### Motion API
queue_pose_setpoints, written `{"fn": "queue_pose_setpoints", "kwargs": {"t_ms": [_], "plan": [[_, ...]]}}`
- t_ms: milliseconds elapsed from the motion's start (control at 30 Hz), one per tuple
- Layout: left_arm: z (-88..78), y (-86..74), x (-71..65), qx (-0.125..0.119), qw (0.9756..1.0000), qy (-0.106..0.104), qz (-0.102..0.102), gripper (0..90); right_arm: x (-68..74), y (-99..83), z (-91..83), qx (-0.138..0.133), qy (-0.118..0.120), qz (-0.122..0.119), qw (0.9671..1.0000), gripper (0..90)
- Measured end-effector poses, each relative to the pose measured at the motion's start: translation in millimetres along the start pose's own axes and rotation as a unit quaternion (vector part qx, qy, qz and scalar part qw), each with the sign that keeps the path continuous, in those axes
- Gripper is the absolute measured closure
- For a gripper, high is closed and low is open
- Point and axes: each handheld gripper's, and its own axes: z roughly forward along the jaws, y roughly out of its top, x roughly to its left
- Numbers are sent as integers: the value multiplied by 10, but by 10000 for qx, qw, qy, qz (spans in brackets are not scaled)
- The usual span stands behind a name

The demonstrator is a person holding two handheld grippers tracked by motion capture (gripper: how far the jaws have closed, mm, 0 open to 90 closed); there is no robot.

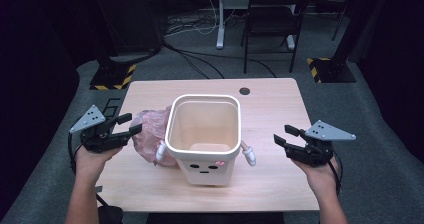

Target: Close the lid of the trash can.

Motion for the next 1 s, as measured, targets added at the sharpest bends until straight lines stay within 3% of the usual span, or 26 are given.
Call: {"fn": "queue_pose_setpoints", "kwargs": {"t_ms": [533, 1000], "plan": [[66, 2, -33, 140, 9999, -38, 62, 419, -113, -431, 86, 88, -400, 302, 9987, 464], [89, 2, -13, 158, 9999, -50, 24, 416, -255, -795, 113, 162, -785, 589, 9950, 459]]}}
